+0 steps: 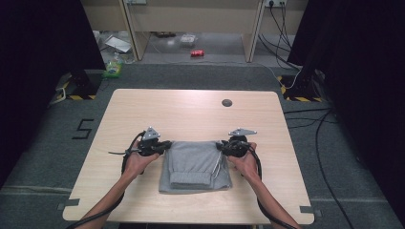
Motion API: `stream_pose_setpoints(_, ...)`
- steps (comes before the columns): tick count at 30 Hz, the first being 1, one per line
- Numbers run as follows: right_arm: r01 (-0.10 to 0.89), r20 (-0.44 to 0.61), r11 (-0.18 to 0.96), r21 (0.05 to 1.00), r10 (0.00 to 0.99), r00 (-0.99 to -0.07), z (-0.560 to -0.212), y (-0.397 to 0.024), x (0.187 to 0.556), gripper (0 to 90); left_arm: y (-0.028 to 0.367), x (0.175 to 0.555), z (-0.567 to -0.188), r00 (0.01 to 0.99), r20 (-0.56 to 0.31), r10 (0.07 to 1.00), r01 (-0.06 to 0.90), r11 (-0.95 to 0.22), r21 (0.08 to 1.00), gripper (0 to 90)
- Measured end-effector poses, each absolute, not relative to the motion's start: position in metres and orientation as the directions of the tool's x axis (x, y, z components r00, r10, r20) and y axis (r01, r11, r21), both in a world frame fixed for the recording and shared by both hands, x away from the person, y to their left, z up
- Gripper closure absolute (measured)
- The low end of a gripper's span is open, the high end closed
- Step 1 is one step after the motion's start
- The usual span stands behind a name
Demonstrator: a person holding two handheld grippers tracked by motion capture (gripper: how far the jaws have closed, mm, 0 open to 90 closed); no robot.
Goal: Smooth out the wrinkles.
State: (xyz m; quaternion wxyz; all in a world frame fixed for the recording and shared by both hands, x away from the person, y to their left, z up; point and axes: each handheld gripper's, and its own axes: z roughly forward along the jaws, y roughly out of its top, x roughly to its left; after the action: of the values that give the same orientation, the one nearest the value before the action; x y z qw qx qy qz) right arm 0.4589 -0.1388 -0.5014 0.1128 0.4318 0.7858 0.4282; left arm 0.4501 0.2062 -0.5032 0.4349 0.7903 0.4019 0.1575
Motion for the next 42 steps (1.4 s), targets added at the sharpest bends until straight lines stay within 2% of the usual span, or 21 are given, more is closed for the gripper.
stream_pose_setpoints(16,0.618,0.224,0.197,0.761,0.815,-0.535,-0.509,-0.131,0.508,70.4,0.204,0.504,-0.507,0.569,-0.120,0.813,0.549,-0.267,0.792,84.5)
stream_pose_setpoints(20,0.630,0.240,0.186,0.754,0.815,-0.527,-0.510,-0.133,0.512,66.9,0.204,0.507,-0.510,0.555,-0.127,0.822,0.561,-0.257,0.787,83.2)
stream_pose_setpoints(22,0.634,0.240,0.184,0.751,0.818,-0.523,-0.510,-0.134,0.511,62.9,0.205,0.507,-0.512,0.547,-0.129,0.827,0.566,-0.251,0.786,80.5)
stream_pose_setpoints(24,0.634,0.238,0.179,0.753,0.824,-0.515,-0.509,-0.136,0.510,53.9,0.208,0.507,-0.514,0.527,-0.167,0.833,0.585,-0.213,0.783,71.6)
stream_pose_setpoints(26,0.637,0.243,0.165,0.753,0.829,-0.503,-0.507,-0.139,0.507,49.4,0.212,0.505,-0.514,0.513,-0.194,0.836,0.597,-0.186,0.780,67.6)
stream_pose_setpoints(29,0.629,0.239,0.161,0.761,0.831,-0.502,-0.503,-0.145,0.505,47.3,0.216,0.503,-0.513,0.494,-0.217,0.842,0.608,-0.156,0.779,61.8)
stream_pose_setpoints(33,0.643,0.255,0.118,0.757,0.853,-0.456,-0.500,-0.156,0.504,44.7,0.222,0.498,-0.508,0.479,-0.166,0.862,0.599,-0.183,0.780,58.6)
stream_pose_setpoints(36,0.646,0.274,0.097,0.757,0.851,-0.449,-0.500,-0.160,0.500,42.0,0.228,0.497,-0.504,0.461,-0.168,0.871,0.603,-0.169,0.780,57.5)
stream_pose_setpoints(42,0.607,0.210,0.156,0.779,0.848,-0.487,-0.487,-0.164,0.482,39.3,0.232,0.481,-0.491,0.484,-0.174,0.857,0.592,-0.175,0.787,50.7)
